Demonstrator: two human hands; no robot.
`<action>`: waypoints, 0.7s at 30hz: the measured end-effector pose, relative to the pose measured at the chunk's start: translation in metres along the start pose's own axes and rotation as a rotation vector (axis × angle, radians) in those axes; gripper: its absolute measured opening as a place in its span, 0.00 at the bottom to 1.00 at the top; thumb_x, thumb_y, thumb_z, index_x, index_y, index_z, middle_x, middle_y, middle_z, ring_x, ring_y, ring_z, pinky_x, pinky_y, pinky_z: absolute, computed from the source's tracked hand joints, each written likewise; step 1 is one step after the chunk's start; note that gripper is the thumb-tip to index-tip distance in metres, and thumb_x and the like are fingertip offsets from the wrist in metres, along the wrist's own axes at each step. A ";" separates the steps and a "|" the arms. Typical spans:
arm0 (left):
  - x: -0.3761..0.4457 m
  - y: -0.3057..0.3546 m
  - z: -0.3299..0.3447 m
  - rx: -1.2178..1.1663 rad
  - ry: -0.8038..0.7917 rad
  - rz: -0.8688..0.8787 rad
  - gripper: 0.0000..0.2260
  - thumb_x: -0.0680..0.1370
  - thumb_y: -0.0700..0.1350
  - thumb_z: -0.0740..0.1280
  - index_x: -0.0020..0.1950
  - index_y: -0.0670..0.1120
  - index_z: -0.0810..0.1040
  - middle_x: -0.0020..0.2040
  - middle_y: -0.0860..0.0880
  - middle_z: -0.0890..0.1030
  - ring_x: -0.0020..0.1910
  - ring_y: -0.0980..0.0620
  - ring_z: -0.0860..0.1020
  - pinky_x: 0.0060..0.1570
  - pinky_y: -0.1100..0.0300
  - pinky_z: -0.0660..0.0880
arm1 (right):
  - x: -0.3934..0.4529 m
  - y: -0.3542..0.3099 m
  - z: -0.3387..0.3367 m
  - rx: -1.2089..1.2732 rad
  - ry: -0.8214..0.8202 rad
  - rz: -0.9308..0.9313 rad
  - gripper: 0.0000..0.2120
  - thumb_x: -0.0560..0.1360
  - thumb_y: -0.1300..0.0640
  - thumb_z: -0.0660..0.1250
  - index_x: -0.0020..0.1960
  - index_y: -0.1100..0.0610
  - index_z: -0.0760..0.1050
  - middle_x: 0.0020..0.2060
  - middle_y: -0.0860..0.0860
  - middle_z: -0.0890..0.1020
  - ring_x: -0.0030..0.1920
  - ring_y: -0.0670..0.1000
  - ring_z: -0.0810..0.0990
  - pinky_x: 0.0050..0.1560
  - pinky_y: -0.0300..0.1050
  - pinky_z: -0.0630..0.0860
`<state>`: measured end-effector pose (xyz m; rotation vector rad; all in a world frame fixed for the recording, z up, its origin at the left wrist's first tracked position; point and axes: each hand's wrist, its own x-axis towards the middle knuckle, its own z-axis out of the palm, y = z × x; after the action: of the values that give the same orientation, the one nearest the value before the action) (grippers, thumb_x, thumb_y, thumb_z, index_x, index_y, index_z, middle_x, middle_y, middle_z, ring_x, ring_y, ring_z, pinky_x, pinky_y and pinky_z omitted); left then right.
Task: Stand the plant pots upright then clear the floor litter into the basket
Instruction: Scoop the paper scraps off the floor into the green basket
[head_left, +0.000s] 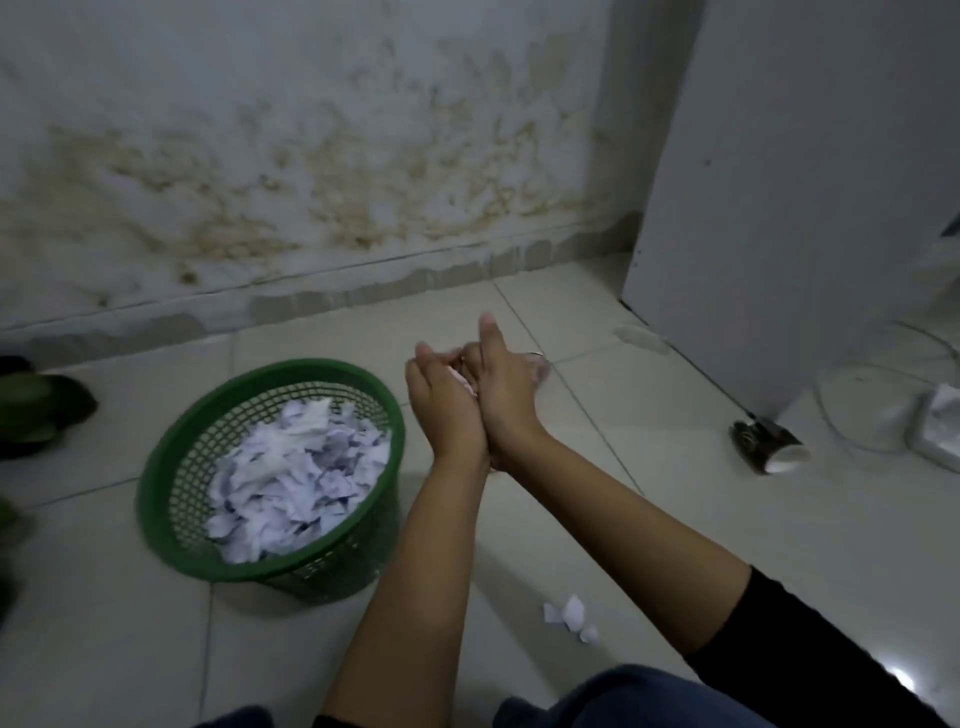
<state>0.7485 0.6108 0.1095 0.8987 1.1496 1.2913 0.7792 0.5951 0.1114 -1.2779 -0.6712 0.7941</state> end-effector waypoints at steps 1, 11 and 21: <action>0.014 0.014 -0.013 0.009 0.034 0.059 0.16 0.84 0.49 0.52 0.43 0.44 0.72 0.35 0.49 0.76 0.33 0.54 0.75 0.32 0.64 0.70 | 0.001 -0.007 0.023 -0.026 -0.041 -0.045 0.35 0.84 0.46 0.52 0.19 0.54 0.68 0.20 0.47 0.73 0.36 0.53 0.78 0.43 0.46 0.74; 0.094 0.042 -0.140 0.280 0.032 0.195 0.08 0.83 0.45 0.56 0.51 0.44 0.73 0.42 0.49 0.78 0.42 0.53 0.77 0.39 0.70 0.73 | 0.002 0.046 0.140 -0.047 -0.318 -0.159 0.13 0.85 0.61 0.52 0.48 0.63 0.74 0.40 0.52 0.78 0.40 0.40 0.78 0.46 0.31 0.72; 0.121 -0.022 -0.188 0.547 0.110 -0.451 0.56 0.62 0.82 0.38 0.72 0.43 0.67 0.73 0.39 0.66 0.70 0.39 0.67 0.71 0.43 0.62 | 0.028 0.105 0.154 -1.177 -0.737 0.103 0.32 0.81 0.37 0.40 0.73 0.54 0.66 0.72 0.61 0.67 0.71 0.64 0.65 0.72 0.63 0.60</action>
<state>0.5624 0.7085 0.0292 0.8879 1.7230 0.6702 0.6554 0.7151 0.0350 -2.0729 -1.8522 0.9925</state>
